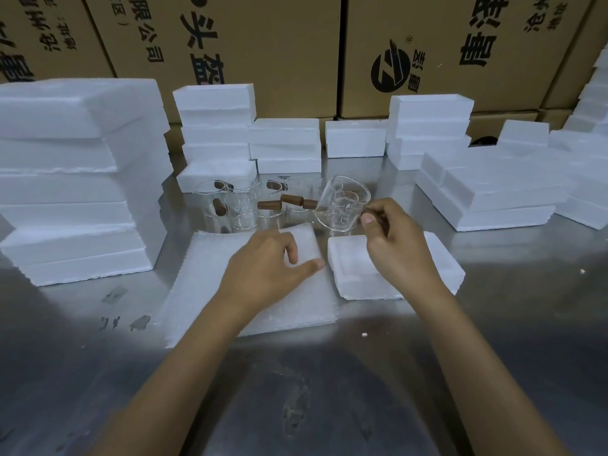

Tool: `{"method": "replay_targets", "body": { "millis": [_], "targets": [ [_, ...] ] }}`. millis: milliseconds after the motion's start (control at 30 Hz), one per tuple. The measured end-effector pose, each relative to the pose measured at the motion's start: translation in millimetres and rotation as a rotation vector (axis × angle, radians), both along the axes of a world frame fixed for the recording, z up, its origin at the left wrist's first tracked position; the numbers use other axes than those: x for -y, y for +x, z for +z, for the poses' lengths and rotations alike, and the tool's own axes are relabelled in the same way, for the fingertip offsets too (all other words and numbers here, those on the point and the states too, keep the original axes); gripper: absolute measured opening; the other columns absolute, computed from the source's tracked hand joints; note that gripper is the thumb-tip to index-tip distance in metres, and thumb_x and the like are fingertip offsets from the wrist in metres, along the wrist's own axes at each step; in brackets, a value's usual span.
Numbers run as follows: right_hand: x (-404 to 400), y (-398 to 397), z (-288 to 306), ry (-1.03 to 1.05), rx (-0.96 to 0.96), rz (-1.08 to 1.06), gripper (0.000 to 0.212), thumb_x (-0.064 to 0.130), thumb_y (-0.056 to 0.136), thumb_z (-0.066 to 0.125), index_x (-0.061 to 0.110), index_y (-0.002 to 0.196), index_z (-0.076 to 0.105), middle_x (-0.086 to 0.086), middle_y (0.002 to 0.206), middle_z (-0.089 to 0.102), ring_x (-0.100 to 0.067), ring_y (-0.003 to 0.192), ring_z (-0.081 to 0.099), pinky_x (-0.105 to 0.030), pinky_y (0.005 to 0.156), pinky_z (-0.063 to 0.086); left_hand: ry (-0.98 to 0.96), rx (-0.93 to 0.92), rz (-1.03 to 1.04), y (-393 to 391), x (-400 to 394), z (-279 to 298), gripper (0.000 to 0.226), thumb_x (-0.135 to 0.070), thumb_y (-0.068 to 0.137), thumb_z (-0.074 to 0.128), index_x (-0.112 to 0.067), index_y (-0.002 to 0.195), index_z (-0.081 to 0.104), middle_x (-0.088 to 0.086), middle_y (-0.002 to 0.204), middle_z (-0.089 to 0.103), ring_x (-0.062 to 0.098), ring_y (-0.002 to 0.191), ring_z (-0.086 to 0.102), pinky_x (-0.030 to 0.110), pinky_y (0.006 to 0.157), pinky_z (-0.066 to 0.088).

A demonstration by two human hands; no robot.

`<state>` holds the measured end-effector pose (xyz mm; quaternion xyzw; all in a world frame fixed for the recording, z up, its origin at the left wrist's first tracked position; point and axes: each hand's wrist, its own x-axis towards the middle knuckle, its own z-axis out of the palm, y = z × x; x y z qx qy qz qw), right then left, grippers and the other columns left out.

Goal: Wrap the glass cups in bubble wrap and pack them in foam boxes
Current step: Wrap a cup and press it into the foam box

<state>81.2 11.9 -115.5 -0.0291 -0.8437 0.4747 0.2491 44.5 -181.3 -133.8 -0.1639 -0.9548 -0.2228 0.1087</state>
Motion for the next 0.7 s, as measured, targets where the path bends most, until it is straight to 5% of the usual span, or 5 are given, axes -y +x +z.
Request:
{"method": "replay_targets", "body": {
  "millis": [133,300,500,600,700],
  "targets": [
    [2,0,0,-0.031,0.017,0.076,0.01,0.017,0.099,0.051,0.023,0.092,0.056,0.015,0.069,0.054,-0.004,0.067,0.049,-0.027,0.066,0.037,0.118,0.142,-0.049,-4,4,1,0.025,-0.035,0.092,0.067,-0.025,0.071,0.059,-0.008,0.083,0.059,0.01,0.08,0.053,0.023,0.066,0.039],
    [7,5,3,0.004,0.074,0.228,0.017,0.019,0.099,0.052,0.028,0.087,0.056,0.018,0.069,0.055,0.003,0.067,0.05,-0.01,0.061,0.036,0.325,0.28,-0.056,-7,18,18,0.021,-0.025,0.097,0.058,-0.019,0.079,0.068,-0.006,0.084,0.067,0.003,0.068,0.055,0.012,0.059,0.041],
    [15,11,2,0.248,0.07,0.216,0.006,0.02,0.098,0.052,0.024,0.095,0.055,0.013,0.084,0.061,-0.014,0.083,0.057,-0.035,0.076,0.047,0.558,0.196,0.055,-4,25,34,0.038,-0.022,0.098,0.047,-0.024,0.061,0.057,0.018,0.092,0.065,0.016,0.073,0.05,0.027,0.064,0.037],
    [20,14,0,0.436,0.002,0.238,0.004,0.02,0.094,0.053,0.024,0.093,0.054,0.01,0.087,0.06,-0.016,0.081,0.054,-0.036,0.071,0.047,0.67,0.162,-0.014,0,23,38,0.031,-0.018,0.098,0.048,-0.019,0.071,0.063,0.0,0.076,0.06,0.008,0.07,0.05,0.031,0.071,0.039],
    [30,15,-6,0.458,0.033,0.241,0.003,0.025,0.094,0.054,0.027,0.092,0.054,0.011,0.086,0.063,-0.014,0.078,0.055,-0.032,0.066,0.04,0.605,0.125,-0.194,10,15,44,0.023,-0.014,0.096,0.054,-0.019,0.079,0.069,-0.01,0.083,0.065,0.005,0.08,0.058,0.028,0.08,0.044]
  ]
}}
